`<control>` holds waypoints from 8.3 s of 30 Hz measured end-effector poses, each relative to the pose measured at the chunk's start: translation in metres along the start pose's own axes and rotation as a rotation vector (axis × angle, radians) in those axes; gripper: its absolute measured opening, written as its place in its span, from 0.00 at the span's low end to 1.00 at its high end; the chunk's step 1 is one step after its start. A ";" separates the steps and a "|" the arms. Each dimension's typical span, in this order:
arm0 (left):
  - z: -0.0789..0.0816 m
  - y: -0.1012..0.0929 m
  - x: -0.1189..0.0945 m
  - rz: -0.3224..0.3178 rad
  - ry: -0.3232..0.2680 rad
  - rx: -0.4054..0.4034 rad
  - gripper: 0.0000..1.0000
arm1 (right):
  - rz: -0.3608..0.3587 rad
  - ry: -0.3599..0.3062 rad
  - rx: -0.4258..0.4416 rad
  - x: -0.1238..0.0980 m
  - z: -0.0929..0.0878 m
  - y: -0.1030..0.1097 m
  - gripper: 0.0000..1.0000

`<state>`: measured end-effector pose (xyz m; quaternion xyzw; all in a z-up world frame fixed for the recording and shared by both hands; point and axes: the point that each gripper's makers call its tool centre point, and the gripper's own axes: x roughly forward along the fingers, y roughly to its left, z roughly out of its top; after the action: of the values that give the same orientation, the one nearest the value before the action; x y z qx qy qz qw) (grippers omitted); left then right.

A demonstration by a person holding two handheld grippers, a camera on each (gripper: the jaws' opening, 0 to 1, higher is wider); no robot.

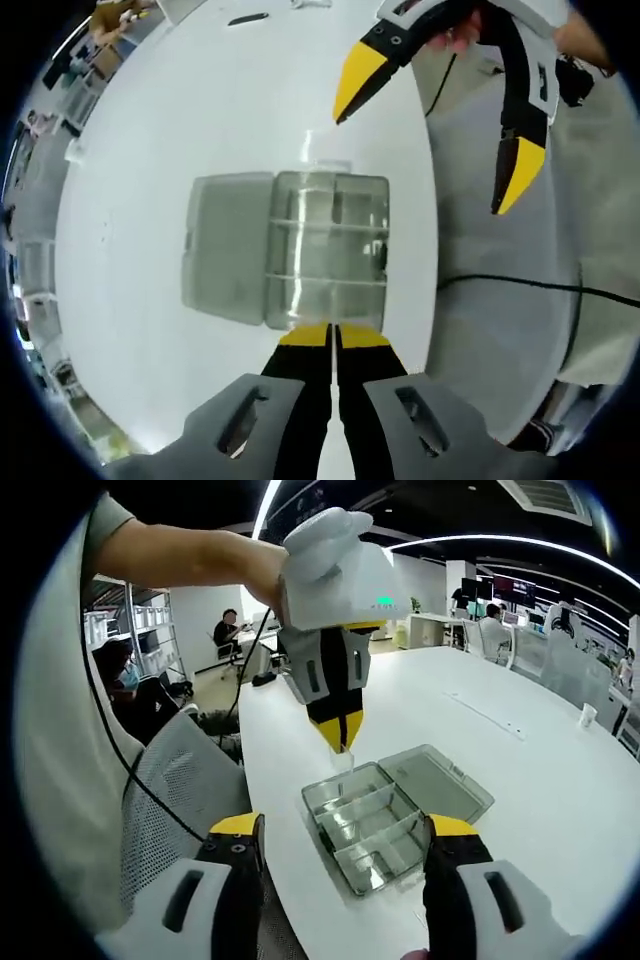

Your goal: Insert the divider into the dual guide fixture by aligning both edges with the guide slots and pushing it downward to the bottom, including one-sided entry, uneven engagement, binding, and posture correction.

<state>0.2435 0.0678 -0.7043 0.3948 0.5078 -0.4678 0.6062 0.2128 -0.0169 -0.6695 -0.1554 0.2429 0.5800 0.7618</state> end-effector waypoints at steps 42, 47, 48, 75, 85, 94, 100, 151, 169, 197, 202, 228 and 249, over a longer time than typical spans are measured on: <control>-0.002 0.007 0.021 -0.001 0.032 -0.011 0.00 | 0.006 0.006 0.034 0.002 -0.008 -0.006 0.60; -0.003 0.006 0.021 -0.004 0.035 -0.007 0.00 | 0.006 0.006 0.034 0.002 -0.008 -0.006 0.60; -0.003 0.007 0.021 -0.002 0.035 -0.003 0.00 | 0.006 0.005 0.035 0.003 -0.008 -0.007 0.60; -0.007 0.006 0.022 0.001 0.053 0.019 0.00 | 0.008 0.006 0.036 0.003 -0.007 -0.007 0.60; -0.008 0.005 0.023 0.007 0.070 0.059 0.00 | 0.009 0.004 0.036 0.003 -0.007 -0.006 0.60; -0.006 0.004 0.024 0.007 0.104 0.094 0.00 | 0.009 0.005 0.039 0.003 -0.007 -0.006 0.60; -0.006 0.004 0.023 0.010 0.132 0.132 0.00 | 0.010 0.003 0.037 0.003 -0.006 -0.007 0.60; -0.011 0.006 0.025 0.013 0.214 0.144 0.00 | 0.006 0.000 0.044 0.001 -0.007 -0.007 0.59; -0.011 0.008 0.027 0.015 0.242 0.146 0.00 | 0.004 -0.003 0.050 0.000 -0.008 -0.008 0.59; -0.014 0.006 0.028 0.018 0.277 0.158 0.00 | 0.004 -0.004 0.047 -0.001 -0.007 -0.008 0.59; -0.017 0.007 0.028 0.021 0.287 0.159 0.00 | 0.003 -0.005 0.048 -0.001 -0.007 -0.008 0.59; -0.010 0.007 0.030 0.026 0.274 0.122 0.00 | 0.001 -0.007 0.056 -0.001 -0.009 -0.008 0.58; -0.010 0.007 0.024 0.031 0.275 0.114 0.00 | 0.001 -0.009 0.054 -0.002 -0.008 -0.008 0.59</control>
<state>0.2489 0.0747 -0.7298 0.4965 0.5526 -0.4280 0.5148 0.2182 -0.0243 -0.6756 -0.1319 0.2553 0.5744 0.7665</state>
